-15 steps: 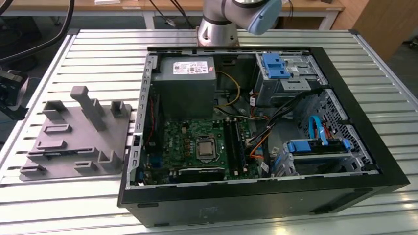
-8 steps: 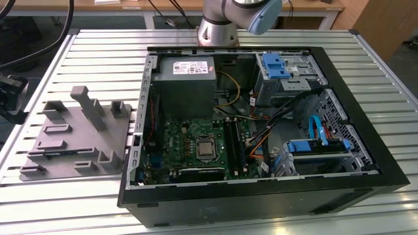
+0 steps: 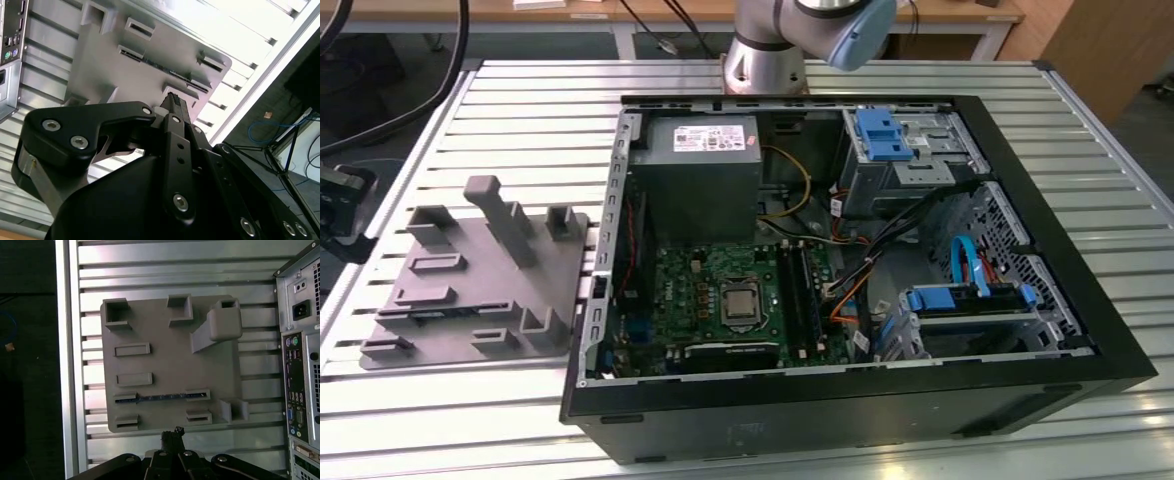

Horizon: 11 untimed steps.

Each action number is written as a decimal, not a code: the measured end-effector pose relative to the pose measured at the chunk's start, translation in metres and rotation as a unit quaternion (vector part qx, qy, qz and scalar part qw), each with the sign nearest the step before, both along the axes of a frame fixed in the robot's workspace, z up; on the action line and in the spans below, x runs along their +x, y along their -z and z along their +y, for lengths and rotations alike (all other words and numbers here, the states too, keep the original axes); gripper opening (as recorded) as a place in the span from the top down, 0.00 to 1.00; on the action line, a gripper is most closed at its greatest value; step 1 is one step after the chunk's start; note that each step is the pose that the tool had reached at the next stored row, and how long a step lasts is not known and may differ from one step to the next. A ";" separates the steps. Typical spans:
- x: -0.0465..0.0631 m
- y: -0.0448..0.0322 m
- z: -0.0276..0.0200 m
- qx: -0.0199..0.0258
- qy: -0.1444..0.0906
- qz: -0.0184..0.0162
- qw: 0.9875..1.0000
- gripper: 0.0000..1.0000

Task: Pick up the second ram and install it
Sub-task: 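Reach for the second ram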

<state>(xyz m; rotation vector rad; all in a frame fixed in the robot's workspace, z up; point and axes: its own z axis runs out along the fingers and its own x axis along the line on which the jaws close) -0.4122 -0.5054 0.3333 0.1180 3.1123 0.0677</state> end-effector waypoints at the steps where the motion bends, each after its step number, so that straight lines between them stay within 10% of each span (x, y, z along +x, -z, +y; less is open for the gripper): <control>1: 0.000 0.0005 -0.0013 0.000 0.000 0.000 1.000 0.90; 11: 0.000 0.0055 -0.0187 0.000 0.000 0.000 1.000 0.90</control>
